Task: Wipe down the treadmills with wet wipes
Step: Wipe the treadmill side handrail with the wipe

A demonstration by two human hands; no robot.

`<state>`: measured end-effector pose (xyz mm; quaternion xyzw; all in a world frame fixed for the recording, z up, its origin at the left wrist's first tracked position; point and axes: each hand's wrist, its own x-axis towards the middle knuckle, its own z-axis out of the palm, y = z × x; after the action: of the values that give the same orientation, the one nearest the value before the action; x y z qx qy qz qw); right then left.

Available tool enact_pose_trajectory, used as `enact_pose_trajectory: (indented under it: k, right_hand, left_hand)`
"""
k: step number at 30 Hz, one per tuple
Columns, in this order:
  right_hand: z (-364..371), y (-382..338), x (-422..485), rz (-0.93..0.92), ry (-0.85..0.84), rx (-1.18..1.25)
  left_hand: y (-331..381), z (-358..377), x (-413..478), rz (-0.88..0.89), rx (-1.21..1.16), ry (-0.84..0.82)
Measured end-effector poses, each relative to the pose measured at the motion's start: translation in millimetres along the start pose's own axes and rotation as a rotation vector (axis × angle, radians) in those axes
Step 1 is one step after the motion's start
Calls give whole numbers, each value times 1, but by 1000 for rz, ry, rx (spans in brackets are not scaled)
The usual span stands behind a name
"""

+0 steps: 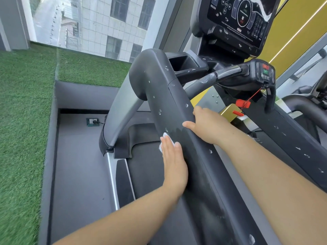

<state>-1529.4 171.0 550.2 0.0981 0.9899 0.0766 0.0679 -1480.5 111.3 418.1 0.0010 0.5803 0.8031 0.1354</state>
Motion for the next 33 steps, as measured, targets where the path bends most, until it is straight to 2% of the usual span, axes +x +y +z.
enact_pose_trajectory:
  k: [3, 8, 15, 19, 22, 27, 31, 33]
  right_hand:
    - [0, 0, 1, 0, -3, -7]
    - [1, 0, 1, 11, -9, 21]
    - [1, -3, 0, 35, -11, 5]
    - [0, -3, 1, 52, -17, 14]
    - [1, -4, 0, 72, -14, 27]
    - [2, -4, -1, 90, -11, 45]
    - [2, -3, -1, 87, -14, 50]
    - [2, -3, -1, 77, -14, 50]
  left_hand:
    - [1, -5, 20, -37, -43, 1]
    - [-12, -2, -11, 5, -87, -60]
    - [16, -15, 49, -99, -69, 15]
    - [7, -11, 19, -21, -49, -62]
    - [4, -9, 17, 44, 53, -52]
    - [19, -12, 44, -4, 14, -27]
    - [-1, -5, 13, 183, 255, 16]
    - [2, -6, 14, 126, 181, -32]
